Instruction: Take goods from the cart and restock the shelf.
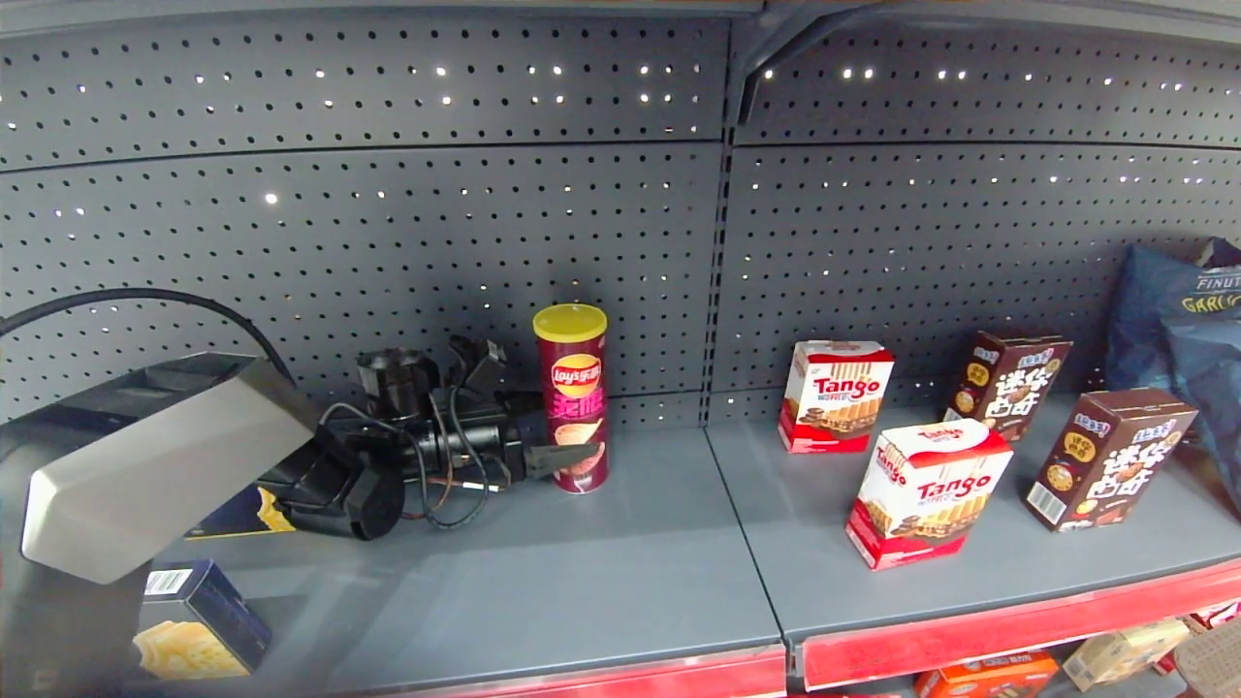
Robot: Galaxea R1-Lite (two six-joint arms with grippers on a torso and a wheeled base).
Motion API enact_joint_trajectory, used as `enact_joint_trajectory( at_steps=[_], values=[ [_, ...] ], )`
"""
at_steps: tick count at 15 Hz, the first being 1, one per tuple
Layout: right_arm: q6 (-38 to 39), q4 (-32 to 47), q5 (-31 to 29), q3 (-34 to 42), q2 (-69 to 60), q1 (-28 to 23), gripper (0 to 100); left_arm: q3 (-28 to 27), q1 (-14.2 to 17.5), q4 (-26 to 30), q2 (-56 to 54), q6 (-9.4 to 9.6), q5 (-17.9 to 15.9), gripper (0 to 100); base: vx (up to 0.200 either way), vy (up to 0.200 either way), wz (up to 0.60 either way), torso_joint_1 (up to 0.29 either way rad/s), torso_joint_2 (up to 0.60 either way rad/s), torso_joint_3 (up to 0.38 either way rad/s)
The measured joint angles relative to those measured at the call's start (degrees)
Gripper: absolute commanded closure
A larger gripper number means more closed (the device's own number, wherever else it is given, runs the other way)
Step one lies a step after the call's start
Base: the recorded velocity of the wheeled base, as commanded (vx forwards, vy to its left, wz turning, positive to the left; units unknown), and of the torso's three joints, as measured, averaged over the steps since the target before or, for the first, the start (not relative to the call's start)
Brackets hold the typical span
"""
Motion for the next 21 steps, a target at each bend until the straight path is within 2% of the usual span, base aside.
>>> enact_joint_trajectory(
  at_steps=[4, 5, 9, 14, 21],
  values=[
    [0.00, -0.02, -0.02, 0.00, 0.00, 0.00, 100, -1.55, -1.19, 0.12, 1.35, -0.13, 0.00, 0, 0.000, 0.000, 0.00, 0.000, 0.00, 0.000],
    [0.00, -0.02, -0.02, 0.00, 0.05, 0.00, 100, -1.68, -1.27, 0.00, 1.62, -0.11, 0.05, 100, 0.000, 0.000, 0.00, 0.000, 0.00, 0.000],
    [0.00, -0.02, -0.02, 0.63, 0.00, 0.05, 100, -1.82, -1.63, 0.11, 1.82, -0.11, 0.00, 100, 0.000, 0.000, 0.00, 0.000, 0.00, 0.000],
    [-0.02, -0.02, 0.00, 0.88, 0.00, 0.00, 100, 0.79, -2.93, 0.09, -1.02, -0.22, 0.73, 100, 0.000, 0.000, 0.00, 0.000, 0.00, 0.000],
    [0.00, -0.02, 0.00, 0.80, -0.06, 0.00, 100, 18.46, -4.33, -0.84, -16.92, -0.13, 2.32, 100, 0.000, 0.000, 0.00, 0.000, 0.00, 0.000]
  ],
)
